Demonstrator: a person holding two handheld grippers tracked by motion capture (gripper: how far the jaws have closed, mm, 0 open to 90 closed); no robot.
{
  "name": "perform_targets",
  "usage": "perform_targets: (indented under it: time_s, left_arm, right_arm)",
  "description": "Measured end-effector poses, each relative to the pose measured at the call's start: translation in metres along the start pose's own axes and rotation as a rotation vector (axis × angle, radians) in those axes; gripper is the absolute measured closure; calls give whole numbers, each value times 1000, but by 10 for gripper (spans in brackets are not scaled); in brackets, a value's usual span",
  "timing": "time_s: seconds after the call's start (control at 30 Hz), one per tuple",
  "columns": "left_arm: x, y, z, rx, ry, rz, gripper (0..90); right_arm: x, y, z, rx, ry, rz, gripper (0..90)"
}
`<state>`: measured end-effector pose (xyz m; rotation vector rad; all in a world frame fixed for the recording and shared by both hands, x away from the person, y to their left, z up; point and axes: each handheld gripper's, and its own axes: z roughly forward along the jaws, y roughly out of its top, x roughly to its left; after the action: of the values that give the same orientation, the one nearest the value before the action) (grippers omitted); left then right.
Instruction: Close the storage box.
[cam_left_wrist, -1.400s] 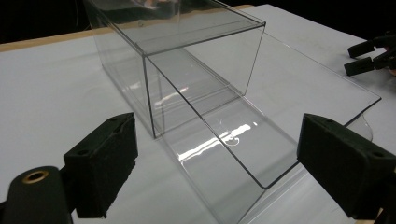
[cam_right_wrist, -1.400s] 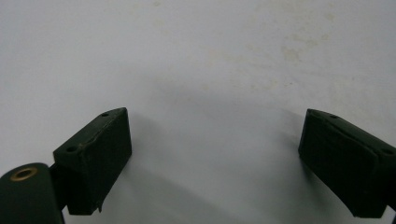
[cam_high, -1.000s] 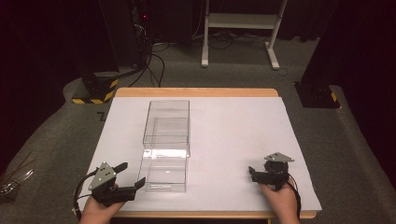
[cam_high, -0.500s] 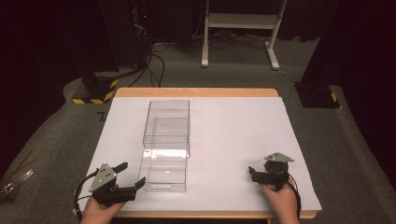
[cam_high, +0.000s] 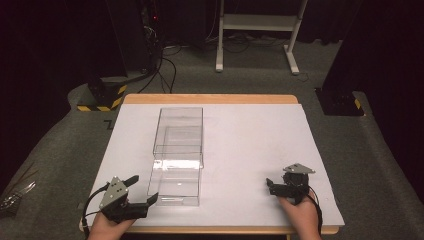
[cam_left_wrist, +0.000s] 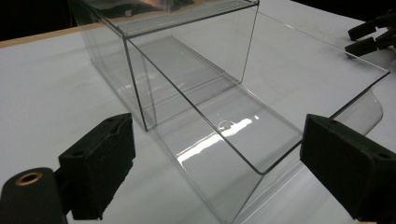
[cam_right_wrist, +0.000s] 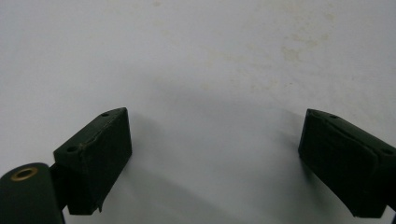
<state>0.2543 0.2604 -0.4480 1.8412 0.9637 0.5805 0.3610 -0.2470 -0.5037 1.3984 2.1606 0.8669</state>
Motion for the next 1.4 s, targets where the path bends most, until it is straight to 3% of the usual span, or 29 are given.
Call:
perform_targets:
  time_s: [0.27, 0.4, 0.53, 0.93, 1.03, 1.1, 1.4]
  left_arm:
    - [2, -2, 4, -18, 6, -38, 108]
    - [3, -2, 6, -27, 32, -57, 114]
    - [4, -1, 10, -34, 24, -67, 127]
    - [10, -8, 3, -13, -20, -66, 152]
    - [10, -9, 5, 2, -20, -56, 152]
    - [7, -11, 9, 32, -18, -28, 151]
    - [6, -13, 15, 36, -6, -47, 151]
  right_arm:
    - [0, 0, 0, 0, -1, -3, 93]
    - [0, 0, 0, -1, -1, -4, 93]
    - [0, 0, 0, -1, -2, -5, 93]
    - [0, 0, 0, -1, 0, -4, 93]
    - [0, 0, 0, -1, 0, -2, 93]
    - [0, 0, 0, -1, 0, -1, 93]
    - [0, 0, 0, 0, 0, 0, 94]
